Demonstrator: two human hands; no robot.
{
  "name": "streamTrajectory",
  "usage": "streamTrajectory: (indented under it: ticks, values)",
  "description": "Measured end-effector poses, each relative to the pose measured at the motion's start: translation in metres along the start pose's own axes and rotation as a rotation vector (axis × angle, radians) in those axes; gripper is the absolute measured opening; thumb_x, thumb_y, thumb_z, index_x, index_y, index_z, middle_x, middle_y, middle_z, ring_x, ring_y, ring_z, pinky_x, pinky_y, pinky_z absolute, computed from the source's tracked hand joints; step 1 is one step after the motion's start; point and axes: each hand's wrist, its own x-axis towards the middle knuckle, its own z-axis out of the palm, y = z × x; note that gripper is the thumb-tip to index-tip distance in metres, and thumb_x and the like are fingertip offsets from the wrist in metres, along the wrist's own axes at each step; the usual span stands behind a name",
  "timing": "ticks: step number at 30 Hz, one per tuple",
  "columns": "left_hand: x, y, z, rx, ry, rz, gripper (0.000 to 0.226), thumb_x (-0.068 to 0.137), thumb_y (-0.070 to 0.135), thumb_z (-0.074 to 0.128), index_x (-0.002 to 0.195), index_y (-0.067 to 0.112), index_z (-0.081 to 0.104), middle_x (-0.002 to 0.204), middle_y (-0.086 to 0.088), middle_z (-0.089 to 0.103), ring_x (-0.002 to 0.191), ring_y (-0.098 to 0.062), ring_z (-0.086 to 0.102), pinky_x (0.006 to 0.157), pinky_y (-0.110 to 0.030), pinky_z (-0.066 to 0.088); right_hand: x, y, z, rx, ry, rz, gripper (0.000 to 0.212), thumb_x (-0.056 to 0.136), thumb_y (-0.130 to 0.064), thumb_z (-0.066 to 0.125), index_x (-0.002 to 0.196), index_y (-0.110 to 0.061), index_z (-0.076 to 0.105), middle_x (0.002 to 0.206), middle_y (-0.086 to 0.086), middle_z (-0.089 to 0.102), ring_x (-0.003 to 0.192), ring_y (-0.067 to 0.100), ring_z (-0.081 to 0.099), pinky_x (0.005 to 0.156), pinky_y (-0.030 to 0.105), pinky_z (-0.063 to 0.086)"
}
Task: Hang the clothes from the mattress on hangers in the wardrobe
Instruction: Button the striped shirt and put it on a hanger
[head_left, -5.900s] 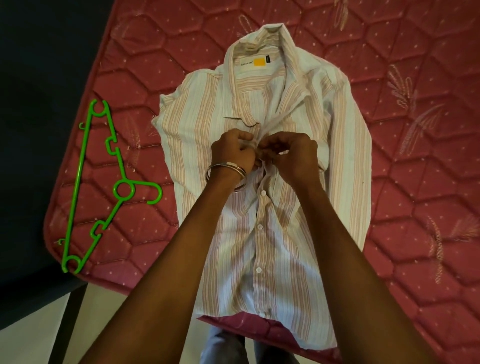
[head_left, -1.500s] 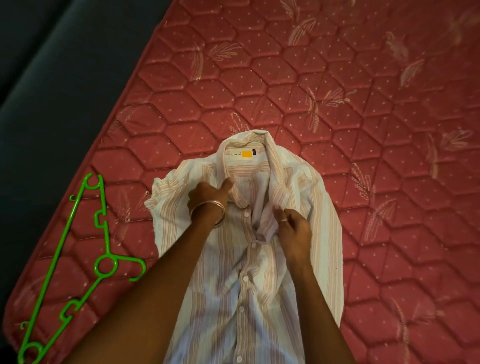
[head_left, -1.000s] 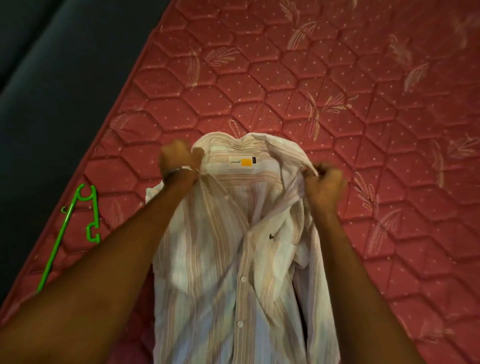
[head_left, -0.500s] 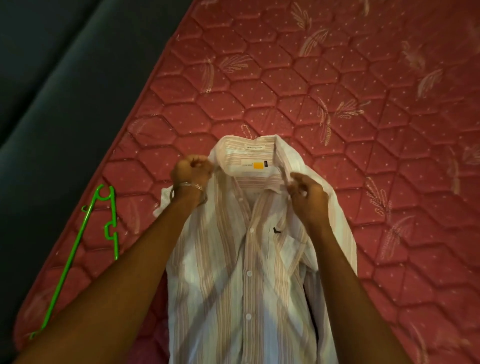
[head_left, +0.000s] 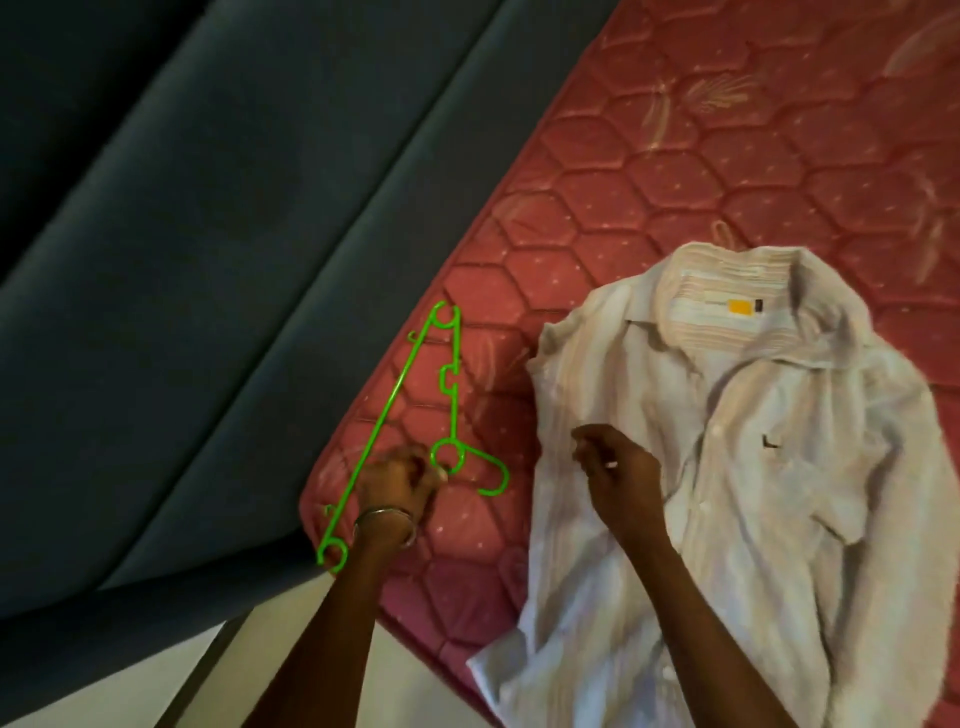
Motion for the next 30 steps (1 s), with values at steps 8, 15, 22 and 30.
streamTrajectory:
  ticks: [8, 15, 22, 30]
  values:
    - [-0.019, -0.022, 0.018, 0.529, -0.011, 0.105, 0.036, 0.085, 0.023, 0.058, 0.119, 0.011, 0.059, 0.114, -0.017, 0.060, 0.104, -0.039, 0.055, 0.089, -0.046, 0.046, -0.026, -0.004, 0.048, -0.146, -0.231, -0.107, 0.016, 0.081, 0.003, 0.064, 0.092, -0.007, 0.070, 0.073, 0.007, 0.070, 0.065, 0.018, 0.064, 0.063, 0.024, 0.048]
    - [-0.041, 0.014, -0.040, 0.516, 0.517, 0.440, 0.025, 0.084, 0.019, 0.044, 0.090, 0.008, 0.066, 0.072, -0.017, 0.054, 0.059, -0.034, 0.054, 0.051, -0.040, 0.045, -0.007, -0.045, 0.006, -0.277, -0.242, -0.285, 0.064, 0.078, -0.002, 0.072, 0.136, -0.005, 0.047, 0.125, 0.015, 0.056, 0.110, 0.033, 0.053, 0.088, 0.045, 0.051]
    - [-0.091, 0.104, -0.133, 0.713, 0.653, 0.698, 0.024, 0.069, 0.020, 0.063, 0.091, 0.024, 0.072, 0.072, -0.007, 0.057, 0.064, -0.028, 0.058, 0.068, -0.038, 0.038, 0.013, -0.150, -0.072, -0.036, -0.253, -0.339, 0.071, 0.076, -0.025, 0.080, 0.137, -0.024, 0.045, 0.118, -0.009, 0.058, 0.105, 0.006, 0.057, 0.093, 0.022, 0.047]
    - [-0.157, 0.262, -0.163, 0.820, 0.821, 1.061, 0.021, 0.080, 0.027, 0.050, 0.075, 0.023, 0.070, 0.073, -0.005, 0.057, 0.076, -0.028, 0.058, 0.088, -0.047, 0.028, 0.001, -0.160, -0.200, -0.072, -0.169, -0.331, 0.020, 0.080, -0.011, 0.075, 0.096, -0.019, 0.067, 0.086, -0.004, 0.069, 0.081, 0.008, 0.065, 0.074, 0.023, 0.050]
